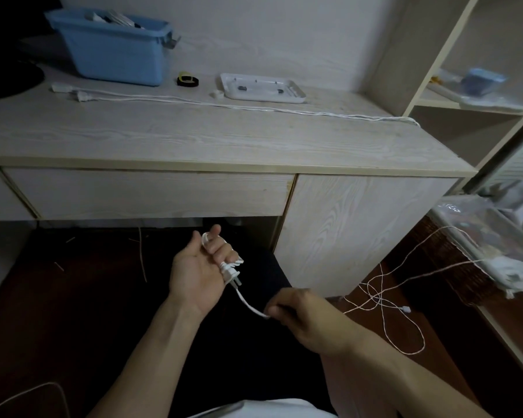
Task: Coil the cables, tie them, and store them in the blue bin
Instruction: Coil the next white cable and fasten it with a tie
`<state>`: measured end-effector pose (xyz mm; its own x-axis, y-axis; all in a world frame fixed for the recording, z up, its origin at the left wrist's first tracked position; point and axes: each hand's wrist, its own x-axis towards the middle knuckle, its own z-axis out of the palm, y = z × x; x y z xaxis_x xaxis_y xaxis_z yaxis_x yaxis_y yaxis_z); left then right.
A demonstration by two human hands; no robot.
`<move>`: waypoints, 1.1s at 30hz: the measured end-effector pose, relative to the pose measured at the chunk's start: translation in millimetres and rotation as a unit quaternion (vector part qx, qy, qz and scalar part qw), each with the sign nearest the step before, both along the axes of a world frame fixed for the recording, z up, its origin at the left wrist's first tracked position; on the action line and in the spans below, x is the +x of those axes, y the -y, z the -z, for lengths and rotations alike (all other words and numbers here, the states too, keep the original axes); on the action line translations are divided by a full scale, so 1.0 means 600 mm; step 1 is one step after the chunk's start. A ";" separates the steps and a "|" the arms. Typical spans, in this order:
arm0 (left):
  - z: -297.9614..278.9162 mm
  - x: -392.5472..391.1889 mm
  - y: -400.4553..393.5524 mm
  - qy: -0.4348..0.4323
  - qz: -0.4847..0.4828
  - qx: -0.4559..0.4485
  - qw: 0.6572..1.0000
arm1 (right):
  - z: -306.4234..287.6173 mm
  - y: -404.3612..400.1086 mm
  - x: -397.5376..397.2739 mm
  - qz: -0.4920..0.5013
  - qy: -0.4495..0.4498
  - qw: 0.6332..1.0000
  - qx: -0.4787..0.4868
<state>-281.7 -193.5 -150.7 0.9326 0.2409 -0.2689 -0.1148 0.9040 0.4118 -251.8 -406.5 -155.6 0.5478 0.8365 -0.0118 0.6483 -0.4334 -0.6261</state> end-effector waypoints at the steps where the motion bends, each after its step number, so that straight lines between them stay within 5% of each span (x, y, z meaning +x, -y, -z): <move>1: 0.003 0.001 0.004 0.000 0.005 0.010 1.000 | 0.000 -0.003 -0.003 -0.010 0.004 1.000 0.001; 5: 0.007 0.004 0.021 -0.006 0.006 0.104 0.994 | -0.004 -0.010 -0.015 -0.043 0.000 0.999 0.013; 8: 0.014 0.003 0.029 -0.033 0.018 0.261 0.965 | -0.004 -0.011 -0.014 -0.047 0.012 0.998 0.033; 13: 0.020 -0.011 0.032 -0.069 0.137 0.500 0.852 | -0.009 -0.010 -0.009 -0.011 0.029 0.997 0.065; 18: 0.006 -0.025 0.025 0.010 0.278 0.612 0.740 | -0.015 -0.006 0.000 0.058 0.051 0.991 0.110; 20: 0.007 -0.019 0.035 -0.021 0.212 0.588 0.780 | -0.018 -0.003 0.001 0.076 0.050 0.989 0.117; 22: 0.010 -0.007 0.047 -0.084 0.089 0.402 0.907 | -0.021 0.000 -0.001 0.066 0.043 0.990 0.114; 24: 0.008 0.004 0.036 -0.068 0.010 0.193 0.979 | -0.022 0.001 -0.003 0.052 0.033 0.993 0.101; 28: 0.007 0.008 -0.004 -0.021 0.003 -0.055 0.998 | -0.019 0.004 0.003 0.035 0.043 0.998 0.043; 33: 0.027 0.008 0.018 -0.064 -0.003 0.041 0.997 | -0.016 0.003 0.002 0.013 0.038 0.999 0.022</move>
<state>-277.1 -204.3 -166.6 0.8910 0.2715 -0.3640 -0.0614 0.8663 0.4957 -250.4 -408.3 -145.8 0.5680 0.8202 0.0674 0.6833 -0.4244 -0.5942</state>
